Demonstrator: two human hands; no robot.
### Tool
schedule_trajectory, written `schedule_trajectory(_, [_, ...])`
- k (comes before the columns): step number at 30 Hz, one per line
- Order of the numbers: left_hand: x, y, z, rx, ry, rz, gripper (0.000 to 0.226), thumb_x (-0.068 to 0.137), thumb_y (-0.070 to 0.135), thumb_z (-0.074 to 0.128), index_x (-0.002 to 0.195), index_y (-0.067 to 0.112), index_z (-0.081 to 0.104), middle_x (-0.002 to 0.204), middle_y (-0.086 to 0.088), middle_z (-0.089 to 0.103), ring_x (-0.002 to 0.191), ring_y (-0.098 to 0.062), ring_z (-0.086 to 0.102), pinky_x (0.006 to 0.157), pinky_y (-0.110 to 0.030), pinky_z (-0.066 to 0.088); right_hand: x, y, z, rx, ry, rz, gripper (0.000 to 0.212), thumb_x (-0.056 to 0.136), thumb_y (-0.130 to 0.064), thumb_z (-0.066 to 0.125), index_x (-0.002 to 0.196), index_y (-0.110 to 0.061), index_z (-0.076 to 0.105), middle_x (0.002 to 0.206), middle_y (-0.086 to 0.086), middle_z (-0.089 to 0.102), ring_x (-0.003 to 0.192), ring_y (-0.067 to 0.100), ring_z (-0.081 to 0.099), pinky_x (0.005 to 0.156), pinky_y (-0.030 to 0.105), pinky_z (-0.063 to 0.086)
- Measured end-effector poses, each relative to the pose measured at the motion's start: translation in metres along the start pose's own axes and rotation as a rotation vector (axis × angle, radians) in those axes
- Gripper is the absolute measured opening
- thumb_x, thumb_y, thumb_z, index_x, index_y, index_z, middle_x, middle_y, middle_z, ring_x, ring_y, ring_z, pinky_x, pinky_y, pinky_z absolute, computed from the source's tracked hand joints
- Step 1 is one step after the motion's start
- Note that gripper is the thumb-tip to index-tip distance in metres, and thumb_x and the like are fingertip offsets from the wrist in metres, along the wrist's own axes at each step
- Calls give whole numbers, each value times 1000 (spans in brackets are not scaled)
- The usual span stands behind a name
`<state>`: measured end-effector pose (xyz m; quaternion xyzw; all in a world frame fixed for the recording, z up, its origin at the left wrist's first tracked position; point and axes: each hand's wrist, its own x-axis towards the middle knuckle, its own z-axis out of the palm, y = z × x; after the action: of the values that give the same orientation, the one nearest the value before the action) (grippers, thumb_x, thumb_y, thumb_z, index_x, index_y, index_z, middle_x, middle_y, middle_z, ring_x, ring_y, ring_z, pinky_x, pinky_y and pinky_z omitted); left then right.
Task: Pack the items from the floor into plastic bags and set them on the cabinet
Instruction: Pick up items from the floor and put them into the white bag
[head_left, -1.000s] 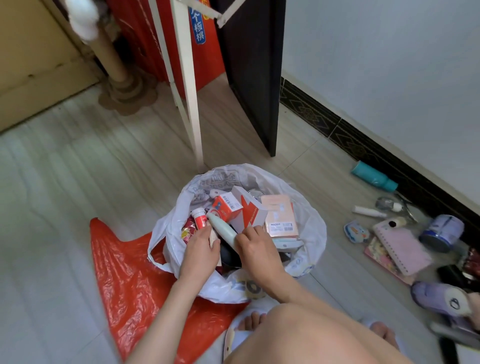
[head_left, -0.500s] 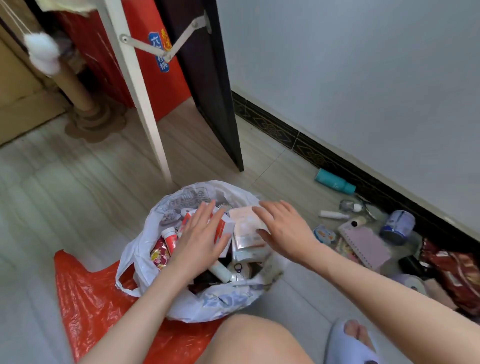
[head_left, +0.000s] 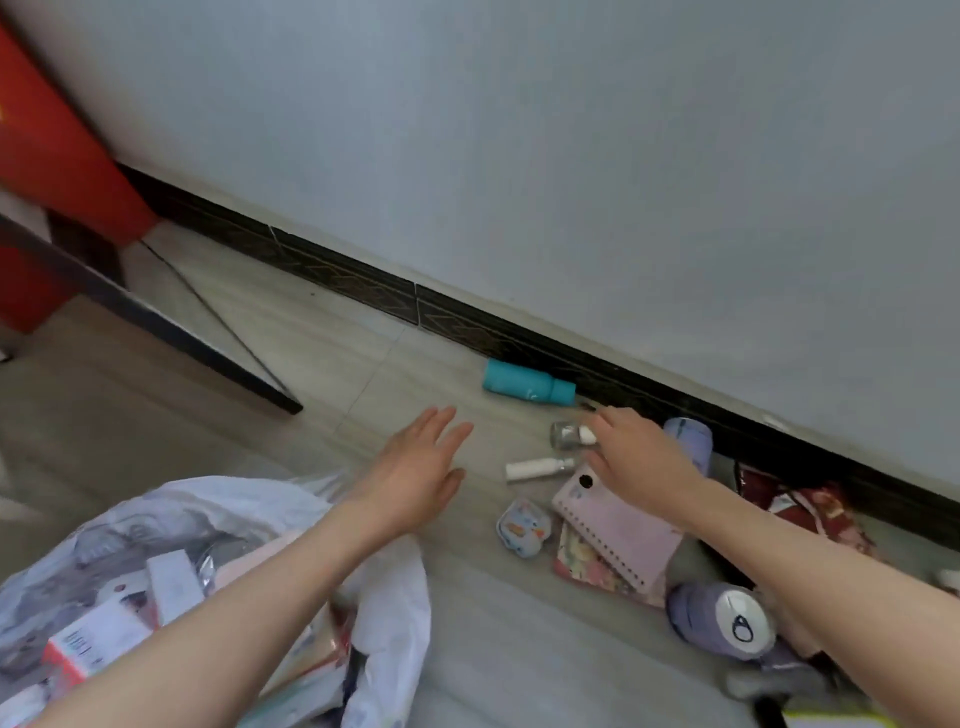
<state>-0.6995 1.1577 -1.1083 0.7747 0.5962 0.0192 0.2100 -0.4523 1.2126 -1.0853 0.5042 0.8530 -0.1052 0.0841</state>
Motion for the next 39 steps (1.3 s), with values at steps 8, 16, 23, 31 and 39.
schedule_trajectory(8, [131, 3, 41, 175, -20, 74, 61, 93, 21, 43, 146, 14, 14, 155, -10, 11, 143, -26, 8, 114, -39, 16, 61, 39, 58, 110, -91, 144, 38, 93, -16, 44, 129, -8, 44, 131, 11, 47, 120, 28, 41, 97, 35, 37])
schedule_trajectory(16, [165, 6, 57, 197, -11, -8, 56, 85, 23, 56, 136, 16, 34, 124, -12, 45, 111, -32, 46, 90, -39, 35, 64, 37, 81, -33, -125, 129, 33, 86, -9, 44, 118, -11, 47, 125, 8, 52, 120, 24, 39, 95, 38, 28])
schedule_trajectory(23, [122, -5, 53, -4, 8, -116, 52, 84, 21, 58, 131, 10, 38, 117, -15, 51, 103, -32, 50, 86, -38, 39, 60, 27, 72, 106, -108, 189, 32, 89, -10, 45, 120, -8, 48, 124, 12, 49, 118, 27, 43, 96, 34, 35])
schedule_trajectory(31, [45, -14, -21, -284, 136, -225, 55, 79, 22, 67, 127, 8, 45, 114, -13, 48, 105, -29, 50, 85, -27, 36, 39, -19, 10, 456, 12, 318, 27, 90, -17, 51, 114, -8, 57, 120, 13, 53, 110, 27, 50, 90, 33, 39])
schedule_trajectory(39, [-108, -24, -93, -344, 378, -440, 45, 75, 27, 71, 115, 12, 57, 98, -9, 57, 94, -25, 53, 73, -25, 31, -8, -129, -43, 572, 104, 179, 25, 86, -17, 56, 108, -8, 62, 112, 14, 62, 105, 28, 55, 83, 29, 38])
